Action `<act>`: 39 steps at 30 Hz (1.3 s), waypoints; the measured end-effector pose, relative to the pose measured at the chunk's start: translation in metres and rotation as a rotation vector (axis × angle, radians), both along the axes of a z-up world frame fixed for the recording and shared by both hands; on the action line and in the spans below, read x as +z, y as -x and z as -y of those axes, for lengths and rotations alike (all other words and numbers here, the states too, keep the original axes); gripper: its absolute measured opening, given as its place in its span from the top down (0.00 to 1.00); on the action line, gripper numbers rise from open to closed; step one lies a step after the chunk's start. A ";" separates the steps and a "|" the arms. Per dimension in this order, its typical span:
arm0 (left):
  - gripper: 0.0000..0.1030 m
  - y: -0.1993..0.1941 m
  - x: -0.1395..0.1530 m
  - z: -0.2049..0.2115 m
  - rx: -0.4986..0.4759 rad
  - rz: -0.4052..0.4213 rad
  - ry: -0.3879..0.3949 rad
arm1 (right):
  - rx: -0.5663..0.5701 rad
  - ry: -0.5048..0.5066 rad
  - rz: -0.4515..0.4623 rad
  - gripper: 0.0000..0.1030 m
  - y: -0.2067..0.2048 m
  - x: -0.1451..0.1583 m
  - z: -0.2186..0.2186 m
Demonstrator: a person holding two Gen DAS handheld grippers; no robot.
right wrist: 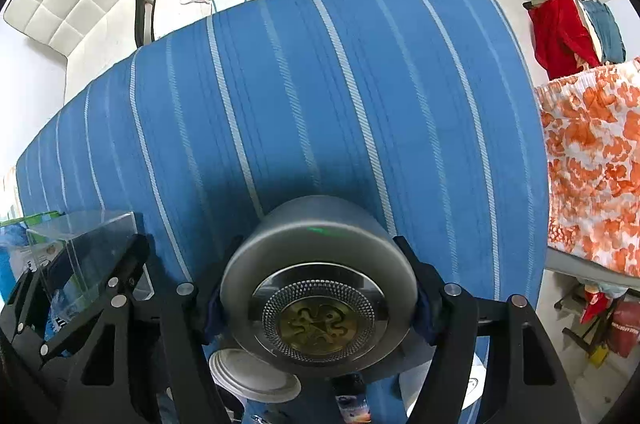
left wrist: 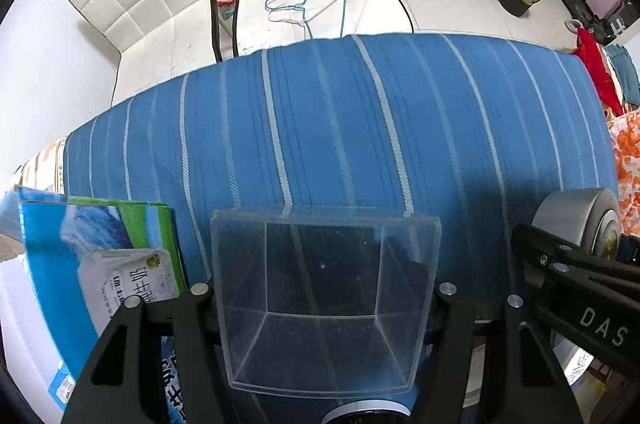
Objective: Organize rigid objects
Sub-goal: 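Carry the cube and silver tin over the blue box with both tools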
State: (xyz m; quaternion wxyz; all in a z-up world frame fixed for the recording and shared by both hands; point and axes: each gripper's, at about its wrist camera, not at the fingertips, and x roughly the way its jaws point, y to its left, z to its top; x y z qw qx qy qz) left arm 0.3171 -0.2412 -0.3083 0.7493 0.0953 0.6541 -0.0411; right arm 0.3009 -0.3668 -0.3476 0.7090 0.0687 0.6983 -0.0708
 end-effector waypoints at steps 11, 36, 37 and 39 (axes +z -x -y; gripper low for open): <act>0.41 0.010 0.049 0.002 -0.032 0.088 0.021 | 0.018 -0.011 0.075 0.29 0.013 0.062 0.018; 0.41 0.092 0.178 -0.201 0.049 0.261 0.042 | 0.156 -0.111 0.213 0.29 0.110 0.195 -0.166; 0.41 0.093 0.179 -0.212 0.059 0.263 0.043 | 0.162 -0.117 0.214 0.29 0.112 0.197 -0.178; 0.41 0.091 0.176 -0.234 0.079 0.258 0.050 | 0.178 -0.135 0.212 0.29 0.116 0.197 -0.206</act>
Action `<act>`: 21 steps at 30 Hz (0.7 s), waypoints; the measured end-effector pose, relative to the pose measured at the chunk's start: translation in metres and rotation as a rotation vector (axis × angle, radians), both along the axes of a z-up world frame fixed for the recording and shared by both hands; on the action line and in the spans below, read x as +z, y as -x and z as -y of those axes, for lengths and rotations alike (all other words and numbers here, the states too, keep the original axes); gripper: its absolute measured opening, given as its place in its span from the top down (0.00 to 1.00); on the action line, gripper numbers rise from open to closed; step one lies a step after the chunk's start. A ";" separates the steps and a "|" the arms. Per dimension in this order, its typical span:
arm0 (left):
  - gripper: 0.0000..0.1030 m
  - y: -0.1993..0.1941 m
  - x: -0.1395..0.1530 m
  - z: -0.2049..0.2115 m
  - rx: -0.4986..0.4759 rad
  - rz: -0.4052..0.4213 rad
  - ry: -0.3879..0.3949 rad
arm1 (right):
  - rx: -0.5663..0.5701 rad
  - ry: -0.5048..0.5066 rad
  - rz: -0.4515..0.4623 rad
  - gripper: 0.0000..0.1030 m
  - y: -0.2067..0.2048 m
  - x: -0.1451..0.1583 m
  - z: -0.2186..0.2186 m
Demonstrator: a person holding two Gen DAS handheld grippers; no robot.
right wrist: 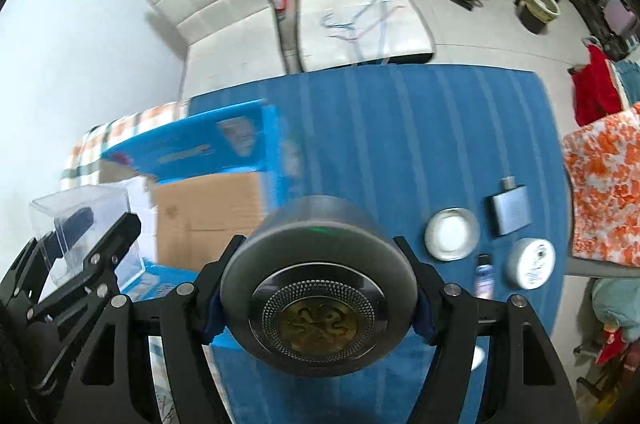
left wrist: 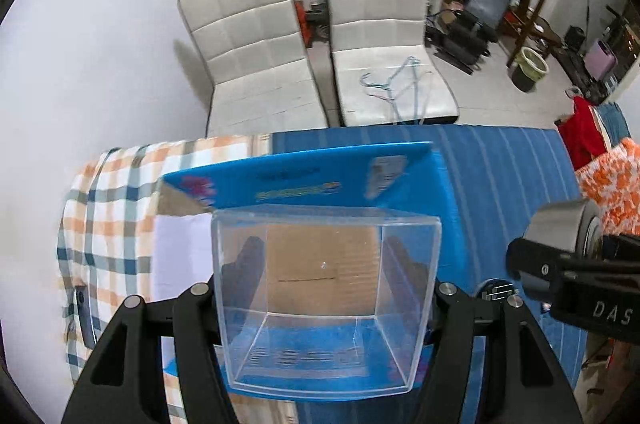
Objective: Organize rigid objects
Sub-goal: 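Carry the cube and silver tin over the blue box with both tools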
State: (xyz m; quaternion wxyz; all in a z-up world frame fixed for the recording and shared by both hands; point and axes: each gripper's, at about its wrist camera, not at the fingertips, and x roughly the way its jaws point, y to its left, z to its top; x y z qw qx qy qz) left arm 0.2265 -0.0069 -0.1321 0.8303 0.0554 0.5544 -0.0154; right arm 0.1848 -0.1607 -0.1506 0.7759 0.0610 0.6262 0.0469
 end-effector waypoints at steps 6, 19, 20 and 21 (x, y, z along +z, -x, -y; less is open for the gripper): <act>0.41 -0.010 -0.025 -0.055 0.030 -0.039 0.008 | 0.043 -0.019 -0.015 0.29 -0.016 -0.021 -0.064; 0.41 -0.044 -0.127 -0.109 0.040 -0.199 0.068 | 0.065 0.045 -0.138 0.29 -0.089 -0.155 -0.136; 0.41 -0.044 -0.130 -0.110 0.040 -0.206 0.075 | 0.066 0.051 -0.142 0.29 -0.091 -0.162 -0.139; 0.41 -0.044 -0.134 -0.110 0.039 -0.214 0.080 | 0.069 0.057 -0.151 0.29 -0.093 -0.169 -0.140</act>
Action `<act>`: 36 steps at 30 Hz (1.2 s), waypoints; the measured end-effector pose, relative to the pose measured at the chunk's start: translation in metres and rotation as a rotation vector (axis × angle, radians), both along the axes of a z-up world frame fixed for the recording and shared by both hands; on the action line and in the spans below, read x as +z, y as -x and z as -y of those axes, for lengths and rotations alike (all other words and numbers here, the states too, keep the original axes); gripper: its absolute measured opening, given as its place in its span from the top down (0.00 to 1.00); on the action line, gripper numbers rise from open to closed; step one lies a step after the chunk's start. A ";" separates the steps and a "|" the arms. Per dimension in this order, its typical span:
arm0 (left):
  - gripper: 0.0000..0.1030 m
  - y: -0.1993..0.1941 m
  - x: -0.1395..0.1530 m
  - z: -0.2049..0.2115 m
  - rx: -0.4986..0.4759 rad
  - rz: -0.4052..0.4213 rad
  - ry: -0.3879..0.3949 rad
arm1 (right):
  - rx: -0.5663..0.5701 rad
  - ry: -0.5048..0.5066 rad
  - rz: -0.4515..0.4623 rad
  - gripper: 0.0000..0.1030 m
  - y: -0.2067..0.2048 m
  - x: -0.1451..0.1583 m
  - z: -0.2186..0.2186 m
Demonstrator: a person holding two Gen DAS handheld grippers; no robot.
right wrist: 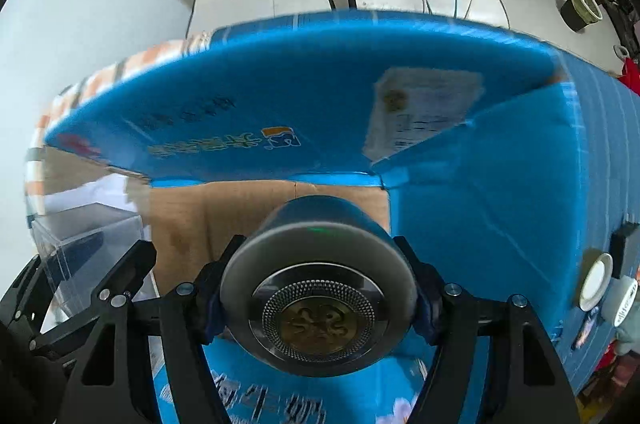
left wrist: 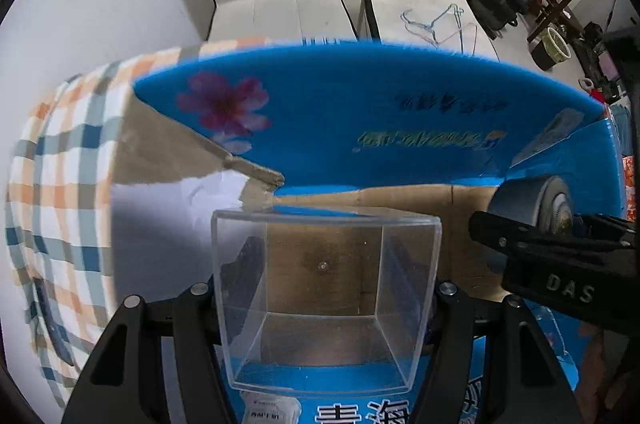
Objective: Organize rigid objects
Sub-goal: 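Carry the cube and silver tin over the blue box with both tools, then lower the cube and tin into the box and open both tools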
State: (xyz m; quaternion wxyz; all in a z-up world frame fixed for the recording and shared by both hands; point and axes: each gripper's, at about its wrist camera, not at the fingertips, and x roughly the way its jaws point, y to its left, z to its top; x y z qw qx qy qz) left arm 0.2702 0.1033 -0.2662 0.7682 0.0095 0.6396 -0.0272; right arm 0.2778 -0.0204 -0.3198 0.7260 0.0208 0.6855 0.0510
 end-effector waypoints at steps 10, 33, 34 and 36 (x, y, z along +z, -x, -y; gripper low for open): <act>0.40 0.002 -0.022 -0.003 -0.003 -0.066 0.080 | 0.007 0.016 -0.076 0.10 -0.013 -0.035 -0.012; 0.01 -0.021 -0.026 0.009 -0.009 -0.102 0.165 | 0.002 0.067 -0.045 0.00 -0.041 -0.002 -0.006; 0.00 -0.021 -0.027 0.007 -0.007 -0.103 0.155 | 0.006 0.071 -0.046 0.00 -0.040 -0.002 -0.007; 0.00 -0.019 -0.023 0.004 -0.004 -0.097 0.154 | 0.014 0.079 -0.047 0.00 -0.037 -0.002 -0.010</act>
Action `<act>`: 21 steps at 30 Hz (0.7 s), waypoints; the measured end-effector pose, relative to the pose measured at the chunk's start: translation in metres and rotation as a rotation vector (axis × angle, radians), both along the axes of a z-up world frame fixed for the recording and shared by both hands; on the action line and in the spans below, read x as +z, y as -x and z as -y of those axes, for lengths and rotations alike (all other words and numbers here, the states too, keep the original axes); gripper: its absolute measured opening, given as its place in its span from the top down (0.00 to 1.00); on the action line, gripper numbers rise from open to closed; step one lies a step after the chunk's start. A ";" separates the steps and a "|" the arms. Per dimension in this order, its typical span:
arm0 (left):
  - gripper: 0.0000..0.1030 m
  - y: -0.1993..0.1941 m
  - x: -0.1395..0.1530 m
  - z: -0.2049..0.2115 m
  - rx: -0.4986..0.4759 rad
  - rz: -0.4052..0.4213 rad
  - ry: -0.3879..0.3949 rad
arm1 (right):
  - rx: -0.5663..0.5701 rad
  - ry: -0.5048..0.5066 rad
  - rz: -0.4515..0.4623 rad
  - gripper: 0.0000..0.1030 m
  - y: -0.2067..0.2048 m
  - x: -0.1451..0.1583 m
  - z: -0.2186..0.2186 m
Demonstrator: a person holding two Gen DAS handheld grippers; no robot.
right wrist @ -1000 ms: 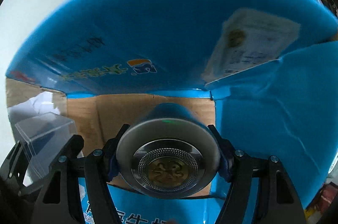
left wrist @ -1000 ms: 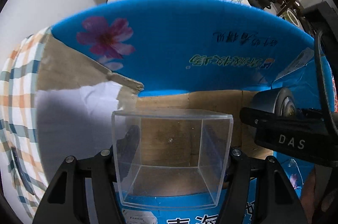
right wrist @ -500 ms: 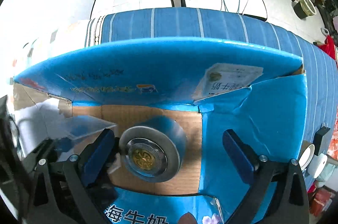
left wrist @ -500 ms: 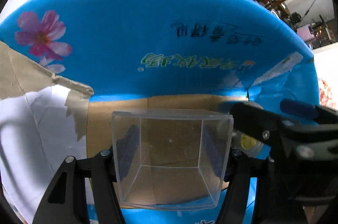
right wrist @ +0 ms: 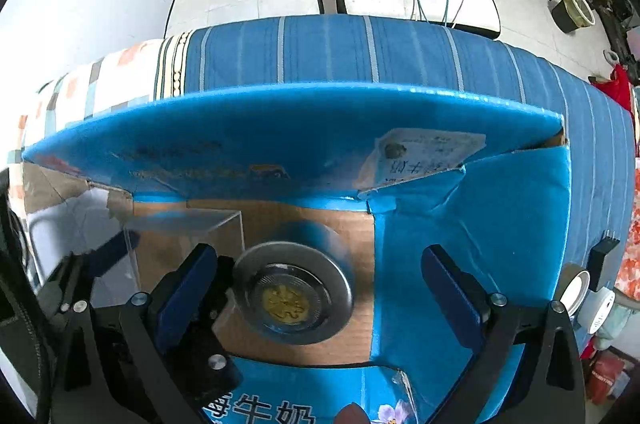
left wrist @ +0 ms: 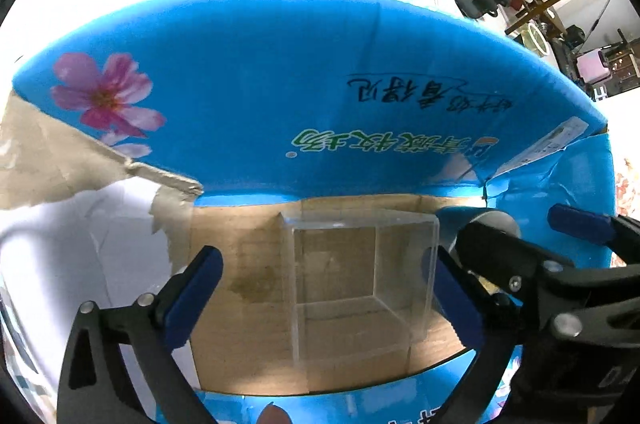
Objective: Organize rigid objects
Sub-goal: 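Lower the cube and tin into the box and open both tools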
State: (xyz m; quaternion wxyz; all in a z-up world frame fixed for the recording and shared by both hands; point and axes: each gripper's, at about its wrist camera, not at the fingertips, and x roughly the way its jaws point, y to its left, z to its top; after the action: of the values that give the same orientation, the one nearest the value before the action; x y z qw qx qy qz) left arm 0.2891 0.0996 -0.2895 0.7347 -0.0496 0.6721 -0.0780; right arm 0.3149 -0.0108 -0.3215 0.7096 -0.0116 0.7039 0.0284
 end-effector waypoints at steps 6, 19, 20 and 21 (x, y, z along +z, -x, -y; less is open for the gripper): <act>0.00 0.012 0.018 0.000 -0.028 0.025 -0.073 | 0.012 -0.003 0.002 0.00 0.016 0.009 0.002; 0.00 0.064 0.084 0.009 0.002 0.171 -0.263 | 0.042 -0.036 0.104 0.00 0.084 0.066 0.016; 0.00 0.067 0.087 0.009 0.009 0.175 -0.262 | 0.043 -0.039 0.111 0.00 0.089 0.070 0.017; 0.00 0.071 0.090 0.010 0.019 0.179 -0.260 | 0.044 -0.046 0.121 0.00 0.096 0.076 0.019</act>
State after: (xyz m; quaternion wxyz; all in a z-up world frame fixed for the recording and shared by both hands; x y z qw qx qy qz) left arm 0.2178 0.0900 -0.1995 0.7926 0.0467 0.6078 0.0123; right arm 0.2187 -0.0299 -0.2456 0.7502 -0.0127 0.6584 0.0594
